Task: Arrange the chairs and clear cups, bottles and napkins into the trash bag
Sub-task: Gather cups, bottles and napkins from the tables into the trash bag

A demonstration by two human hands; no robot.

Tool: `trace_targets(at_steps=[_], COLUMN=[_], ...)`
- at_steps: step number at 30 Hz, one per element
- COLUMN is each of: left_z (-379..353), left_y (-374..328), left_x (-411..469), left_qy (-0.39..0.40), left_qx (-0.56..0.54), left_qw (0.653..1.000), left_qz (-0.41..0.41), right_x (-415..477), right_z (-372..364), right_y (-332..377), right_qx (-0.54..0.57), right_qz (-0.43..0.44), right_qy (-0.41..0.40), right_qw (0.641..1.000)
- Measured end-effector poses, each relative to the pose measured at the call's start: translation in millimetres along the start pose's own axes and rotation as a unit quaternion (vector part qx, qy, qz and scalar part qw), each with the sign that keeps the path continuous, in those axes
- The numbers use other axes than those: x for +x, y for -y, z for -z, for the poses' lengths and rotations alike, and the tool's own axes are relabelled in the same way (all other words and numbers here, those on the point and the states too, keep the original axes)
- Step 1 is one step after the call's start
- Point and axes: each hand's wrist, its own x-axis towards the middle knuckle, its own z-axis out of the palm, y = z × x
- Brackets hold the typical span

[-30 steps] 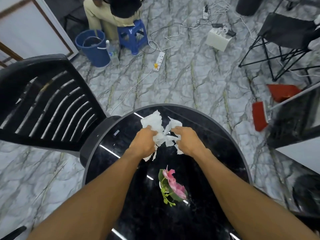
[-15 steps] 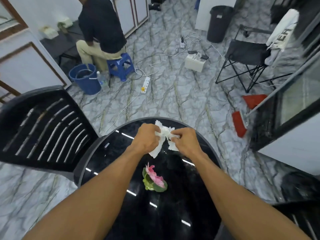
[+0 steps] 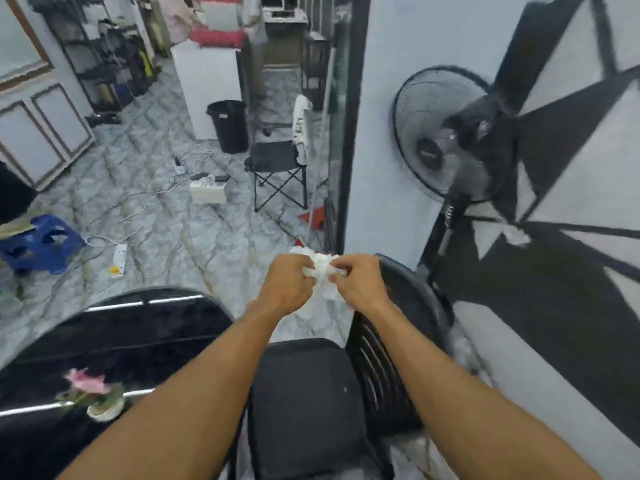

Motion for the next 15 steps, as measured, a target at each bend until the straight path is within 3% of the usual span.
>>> trace_targets(at_steps=[6,11,15], left_z=[-131,-240,-321], left_y=[-177,-279,-350], left_x=[-7,-39,-87], left_qy=[0.096,0.189,0.275], left_qx=[-0.005,-0.019,-0.045], left_qw=[0.978,0.943,0.897], left_qz=[-0.185,-0.272,-0.344], right_x=[-90,-173,-250], right_z=[183,277,333], right_y=[-93,-173,-228], right_qx=[-0.042,-0.056,-0.054], right_qz=[-0.093,-0.197,-0.297], right_qy=[-0.154,-0.268,-0.337], right_qw=[0.983,0.941,0.892])
